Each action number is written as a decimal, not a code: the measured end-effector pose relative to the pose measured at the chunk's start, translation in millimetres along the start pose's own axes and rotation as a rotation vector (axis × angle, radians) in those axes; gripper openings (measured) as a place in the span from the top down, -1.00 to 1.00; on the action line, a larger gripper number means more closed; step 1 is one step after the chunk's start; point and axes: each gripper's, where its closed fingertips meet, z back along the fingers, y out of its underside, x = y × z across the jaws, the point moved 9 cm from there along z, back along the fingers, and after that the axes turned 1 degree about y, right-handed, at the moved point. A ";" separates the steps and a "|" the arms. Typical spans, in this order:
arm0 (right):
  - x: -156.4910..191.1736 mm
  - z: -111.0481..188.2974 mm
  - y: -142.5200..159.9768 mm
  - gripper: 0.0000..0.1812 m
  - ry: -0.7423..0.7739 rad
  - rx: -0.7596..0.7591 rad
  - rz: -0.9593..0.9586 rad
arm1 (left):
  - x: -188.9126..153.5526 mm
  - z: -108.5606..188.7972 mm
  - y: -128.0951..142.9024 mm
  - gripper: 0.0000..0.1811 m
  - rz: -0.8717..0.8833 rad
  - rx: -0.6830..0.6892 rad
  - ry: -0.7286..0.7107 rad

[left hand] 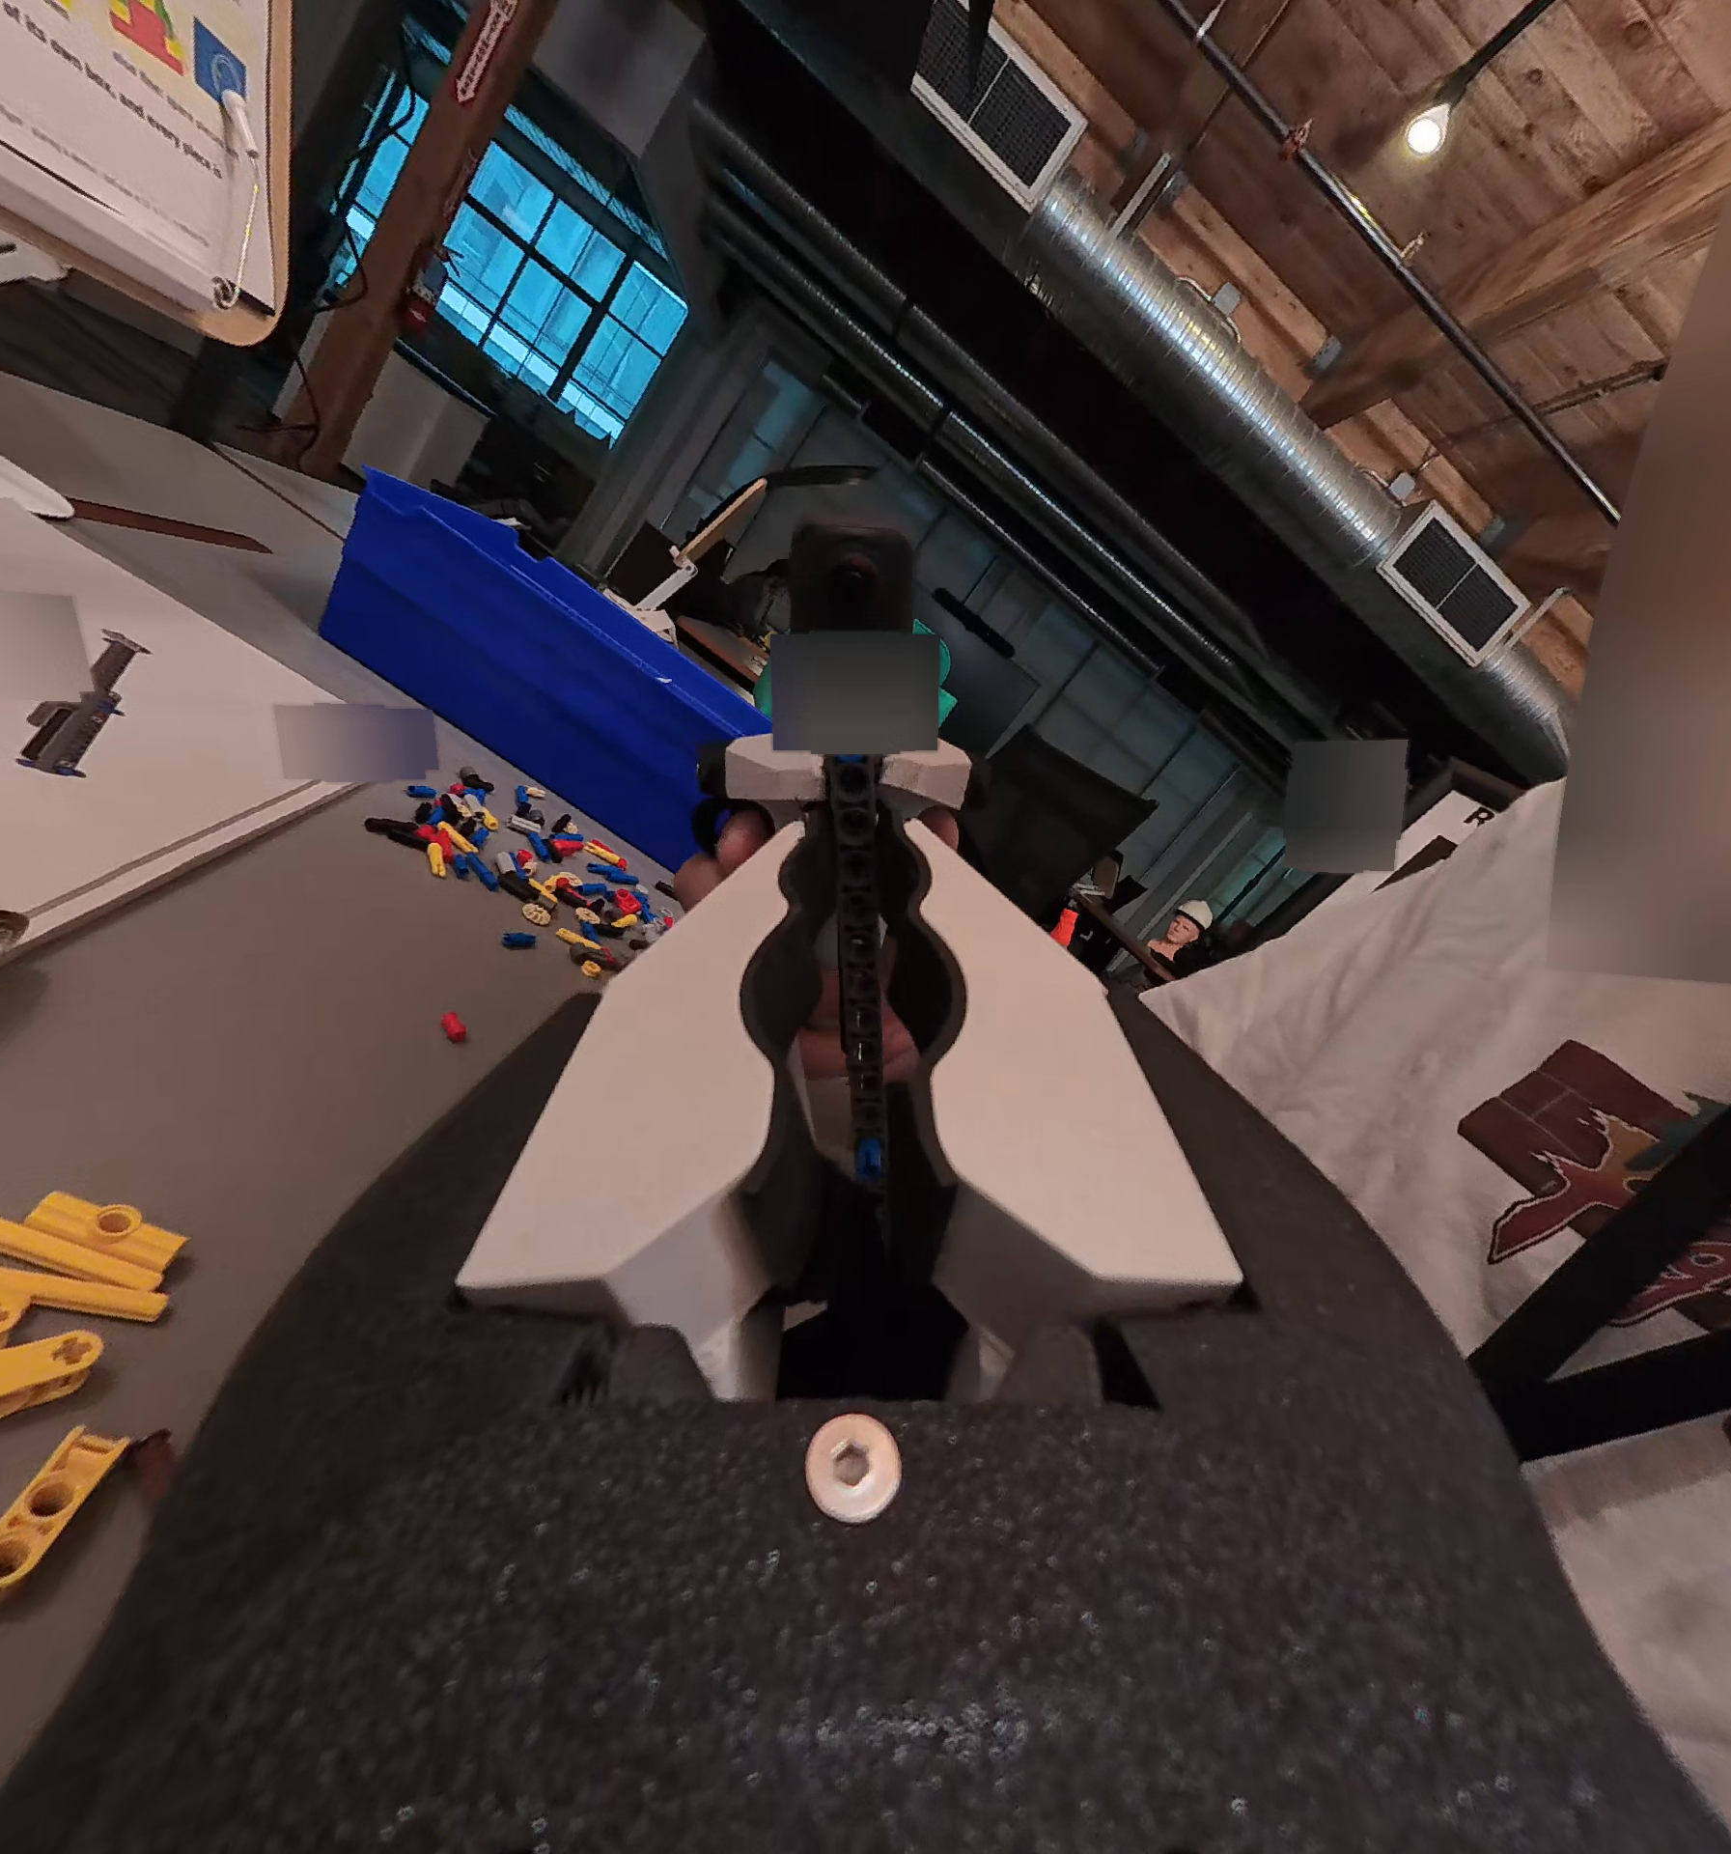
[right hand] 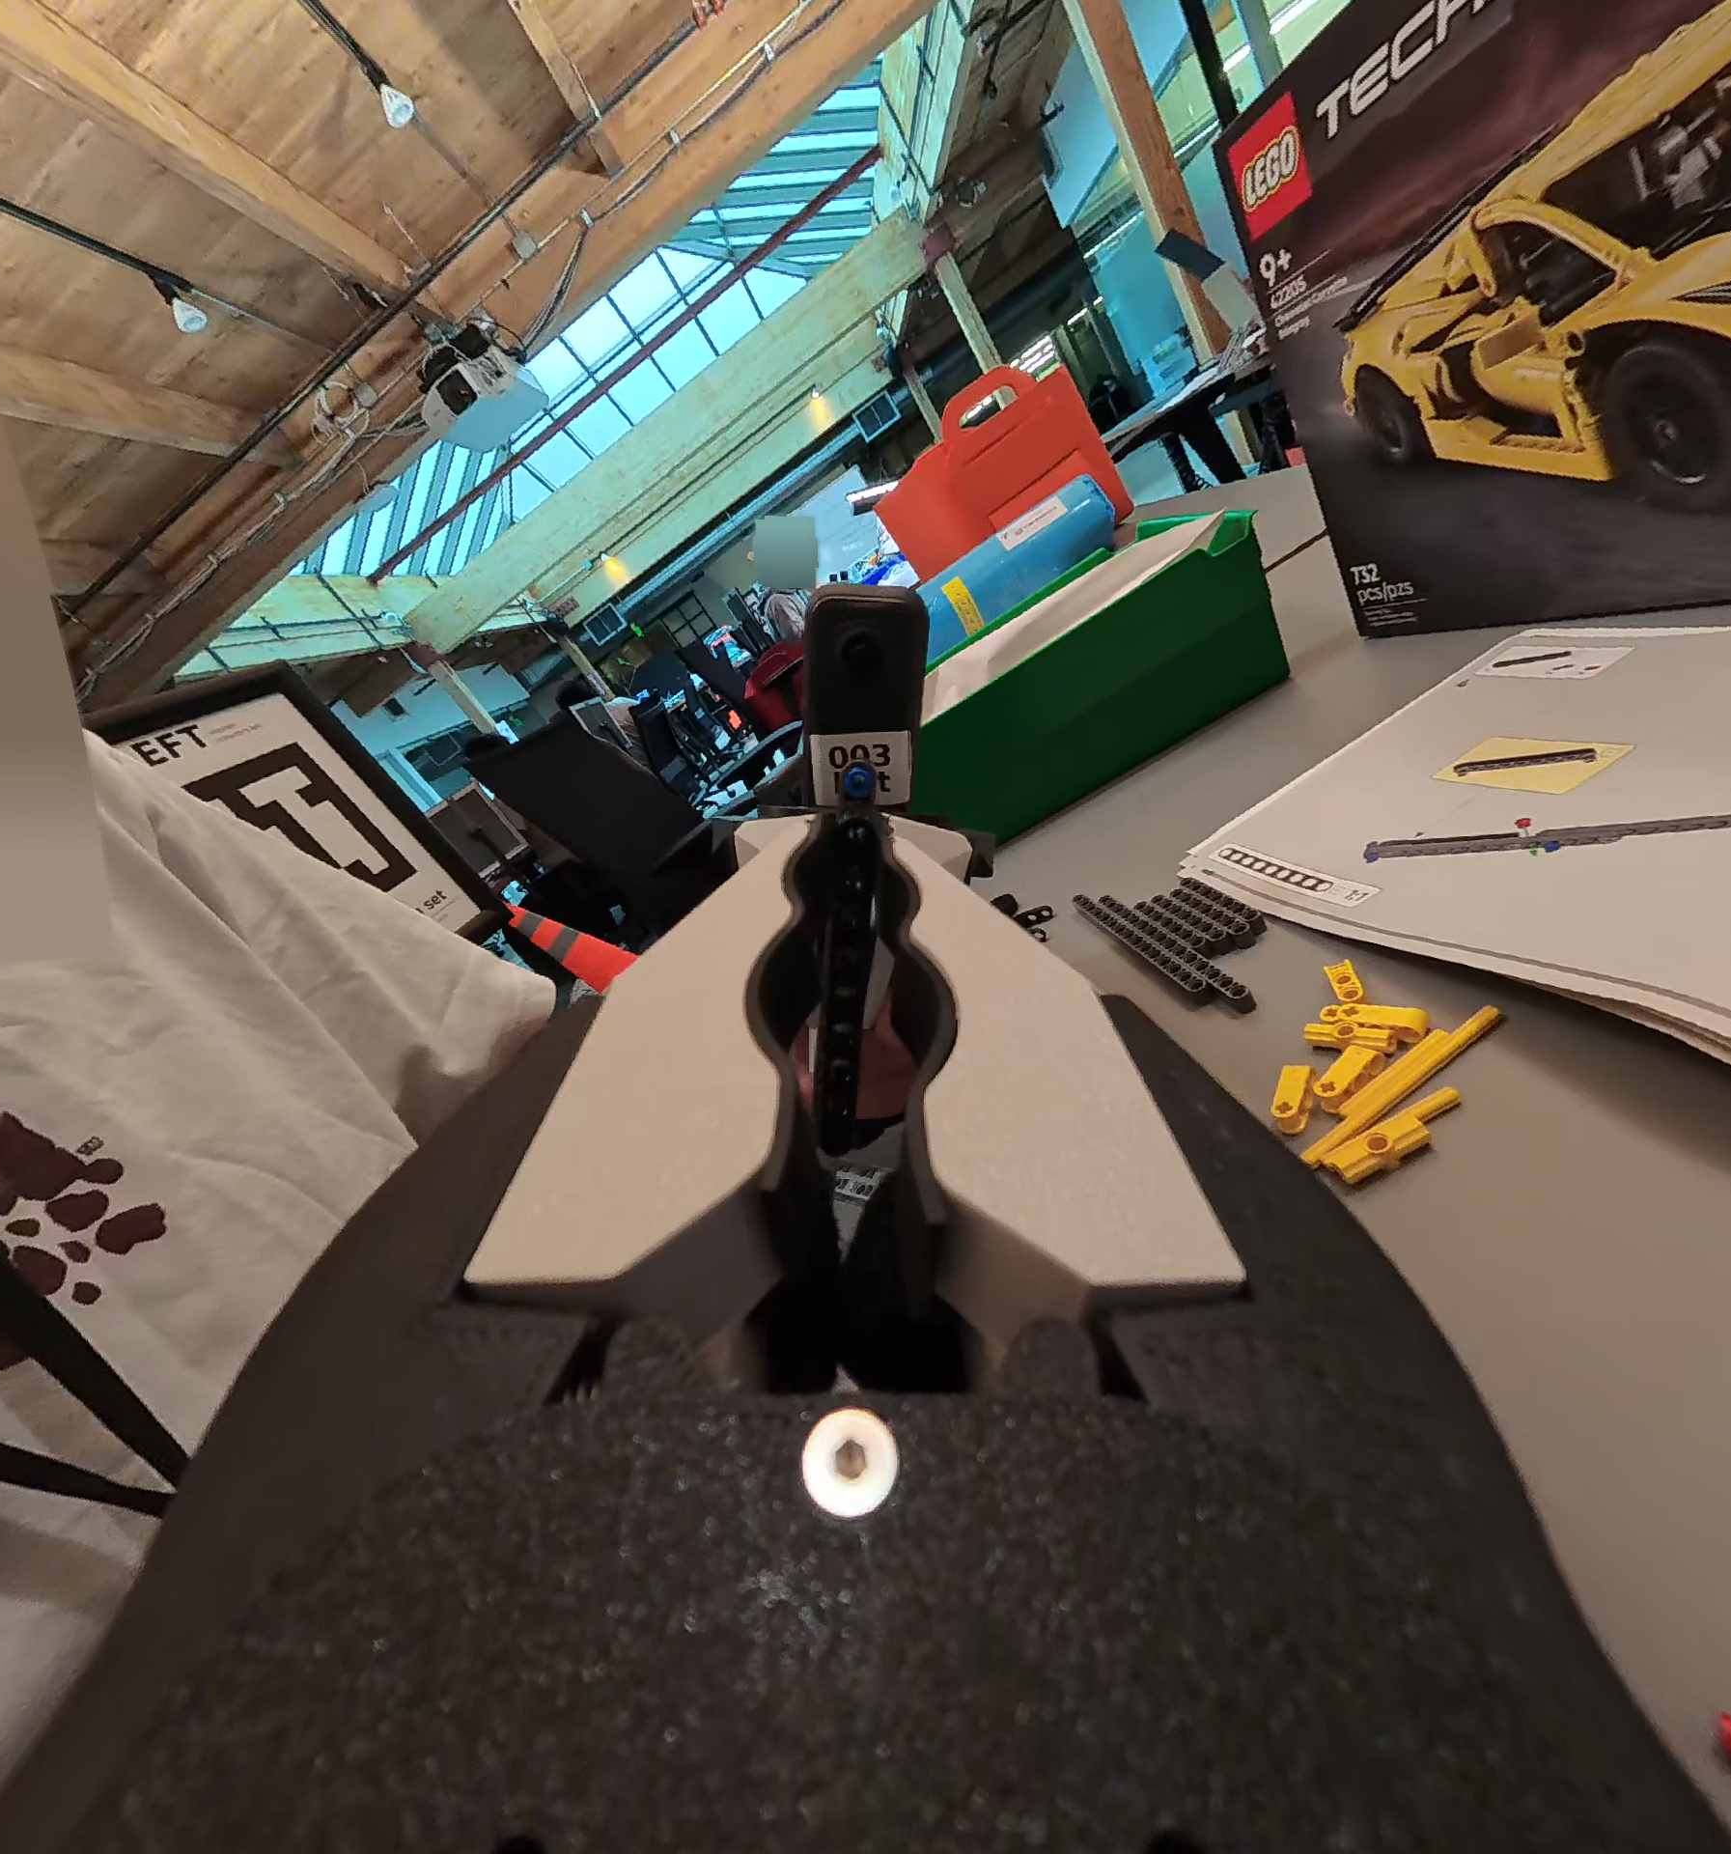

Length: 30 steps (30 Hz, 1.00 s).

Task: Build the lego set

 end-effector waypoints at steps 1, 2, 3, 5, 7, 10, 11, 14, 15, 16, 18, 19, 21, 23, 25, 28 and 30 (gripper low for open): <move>-0.4 0.4 0.7 0.92 0.003 0.005 -0.002 | 0.4 0.0 0.4 0.93 -0.001 0.004 -0.006; -0.6 0.8 0.9 0.92 0.005 0.006 0.000 | 0.5 -0.1 0.6 0.93 -0.008 0.009 -0.014; 0.2 0.6 0.8 0.92 0.007 -0.002 0.005 | 0.2 -0.7 0.6 0.92 -0.012 0.013 -0.015; 0.5 0.1 0.7 0.92 0.015 -0.004 0.012 | 0.3 -0.5 -0.2 0.93 -0.012 0.019 -0.016; -1.2 0.0 1.9 0.92 0.005 0.004 -0.014 | 0.0 -0.2 0.4 0.92 -0.030 0.036 -0.029; -0.2 1.6 3.3 0.92 -0.025 0.016 -0.027 | -2.9 -1.8 2.6 0.93 -0.049 0.066 -0.022; -0.3 1.5 3.7 0.92 -0.032 0.015 -0.032 | -3.1 -2.1 2.8 0.92 -0.046 0.074 -0.017; -0.9 -0.9 7.5 0.92 -0.008 0.072 -0.006 | -0.1 -4.2 7.7 0.92 -0.021 0.110 -0.025; 0.6 -0.8 7.2 0.92 -0.038 0.064 -0.022 | -0.7 -4.3 8.3 0.93 0.003 0.102 0.004; 2.0 -1.5 6.9 0.92 -0.060 0.056 -0.039 | -2.3 -4.7 8.2 0.92 0.006 0.094 0.025; -0.6 -0.4 7.9 0.92 -0.024 0.094 -0.010 | -1.1 -4.9 9.2 0.92 -0.024 0.121 -0.011; -0.4 -0.2 7.3 0.92 -0.037 0.081 -0.023 | -0.8 -5.2 9.2 0.92 -0.011 0.116 -0.005; -0.8 -1.1 7.2 0.92 -0.042 0.061 -0.043 | -0.4 -4.8 8.1 0.92 0.004 0.100 0.005; -1.6 -0.6 5.6 0.92 -0.062 0.050 -0.076 | 0.8 -4.4 7.2 0.93 0.026 0.082 0.017; -3.6 3.2 4.7 0.90 -0.053 0.060 -0.071 | 3.0 -3.2 6.8 0.92 0.042 0.073 0.013; -4.5 19.6 5.6 0.81 -0.065 0.088 -0.075 | 6.8 3.2 3.8 0.93 0.052 0.057 -0.017; -5.2 21.7 20.0 0.83 -0.025 0.240 -0.024 | 5.9 5.3 4.3 0.93 0.045 0.067 -0.026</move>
